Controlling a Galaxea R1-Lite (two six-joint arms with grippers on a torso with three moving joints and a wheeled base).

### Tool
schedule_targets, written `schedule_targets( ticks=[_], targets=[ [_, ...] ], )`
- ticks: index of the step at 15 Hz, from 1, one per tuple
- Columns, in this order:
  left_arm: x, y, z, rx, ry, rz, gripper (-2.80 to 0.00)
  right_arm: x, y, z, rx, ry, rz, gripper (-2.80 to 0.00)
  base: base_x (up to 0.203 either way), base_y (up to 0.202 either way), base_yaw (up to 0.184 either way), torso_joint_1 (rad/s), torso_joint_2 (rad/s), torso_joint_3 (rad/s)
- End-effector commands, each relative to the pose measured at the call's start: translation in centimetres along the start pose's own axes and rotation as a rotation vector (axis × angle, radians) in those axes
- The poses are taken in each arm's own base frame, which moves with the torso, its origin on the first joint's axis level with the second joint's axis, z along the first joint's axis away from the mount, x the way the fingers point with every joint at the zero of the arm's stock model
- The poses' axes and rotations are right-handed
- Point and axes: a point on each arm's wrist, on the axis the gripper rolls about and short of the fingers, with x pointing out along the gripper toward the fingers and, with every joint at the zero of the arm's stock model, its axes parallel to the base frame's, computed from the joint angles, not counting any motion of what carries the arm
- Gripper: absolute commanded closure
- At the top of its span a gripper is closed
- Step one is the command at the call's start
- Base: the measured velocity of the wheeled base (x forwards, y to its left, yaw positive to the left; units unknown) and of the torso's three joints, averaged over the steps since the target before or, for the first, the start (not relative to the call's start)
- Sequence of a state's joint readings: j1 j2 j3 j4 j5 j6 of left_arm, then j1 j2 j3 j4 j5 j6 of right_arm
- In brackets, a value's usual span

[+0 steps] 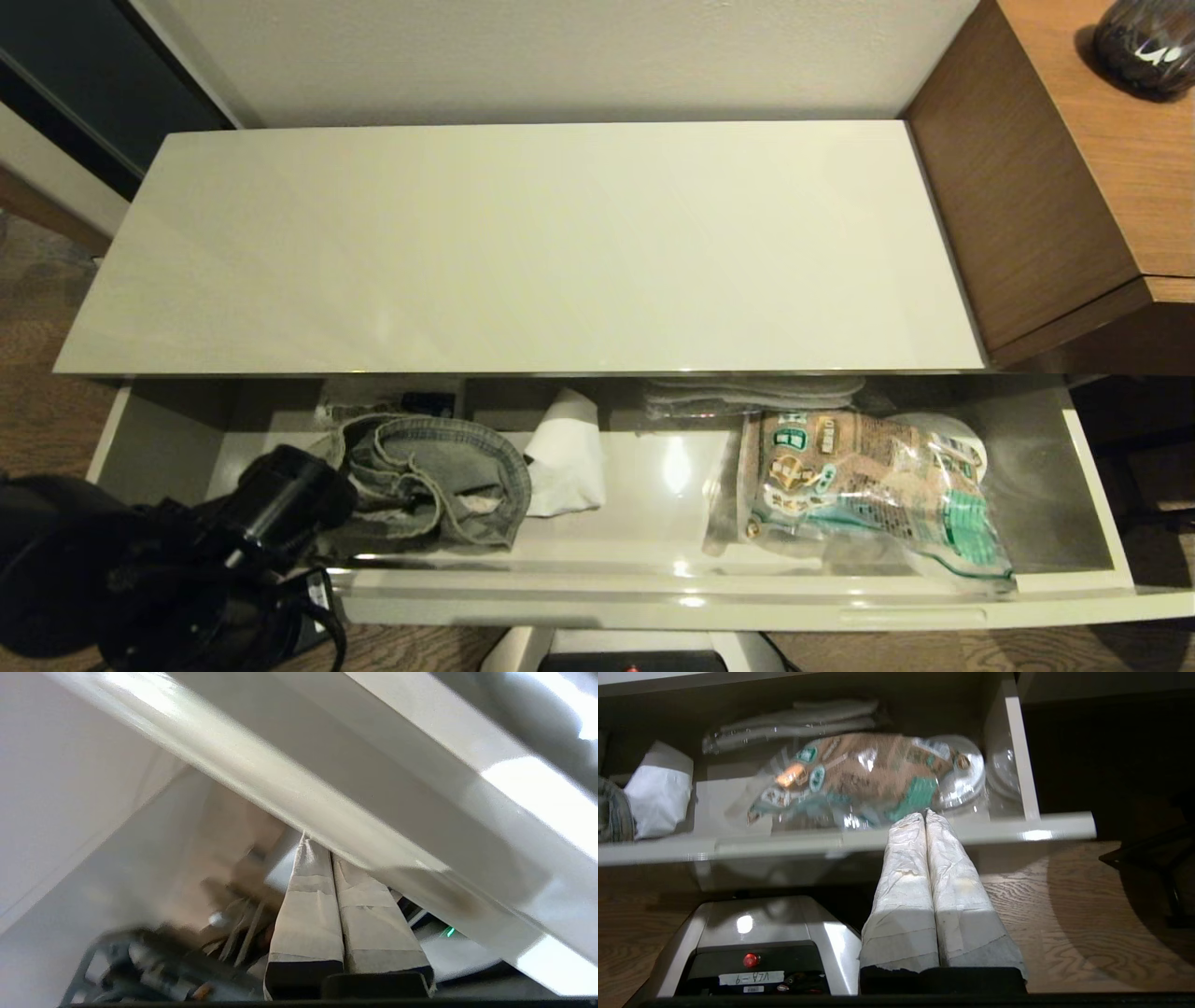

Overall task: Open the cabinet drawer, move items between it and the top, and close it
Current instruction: Close the drawer

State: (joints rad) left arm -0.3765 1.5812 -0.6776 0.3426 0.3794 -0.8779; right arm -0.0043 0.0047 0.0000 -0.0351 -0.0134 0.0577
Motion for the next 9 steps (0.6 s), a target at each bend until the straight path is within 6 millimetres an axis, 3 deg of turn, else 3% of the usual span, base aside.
schedule_targets(
  ticks=[1, 3, 5, 7, 9],
  targets=[
    [-2.4, -0.2, 3.4, -0.069, -0.087, -0.068, 0.0, 0.0, 0.0, 0.0, 0.001, 0.001, -0.001, 0.0, 0.0, 0.0, 0.0, 0.0, 0.0, 0.0],
    [-3.3, 0.3, 4.7, -0.065, -0.103, -0.075, 0.0, 0.0, 0.0, 0.0, 0.001, 0.001, -0.001, 0.0, 0.0, 0.0, 0.0, 0.0, 0.0, 0.0],
    [-5.3, -0.3, 7.5, -0.087, -0.131, -0.119, 0.0, 0.0, 0.0, 0.0, 0.001, 0.0, -0.001, 0.0, 0.0, 0.0, 0.0, 0.0, 0.0, 0.0],
    [-9.7, -1.2, 12.2, -0.134, -0.231, -0.226, 0.0, 0.0, 0.0, 0.0, 0.001, 0.001, -0.001, 0.0, 0.0, 0.0, 0.0, 0.0, 0.0, 0.0],
    [-14.1, -1.1, 15.4, -0.156, -0.318, -0.306, 0.0, 0.0, 0.0, 0.0, 0.001, 0.003, -0.001, 0.0, 0.0, 0.0, 0.0, 0.0, 0.0, 0.0]
  ],
)
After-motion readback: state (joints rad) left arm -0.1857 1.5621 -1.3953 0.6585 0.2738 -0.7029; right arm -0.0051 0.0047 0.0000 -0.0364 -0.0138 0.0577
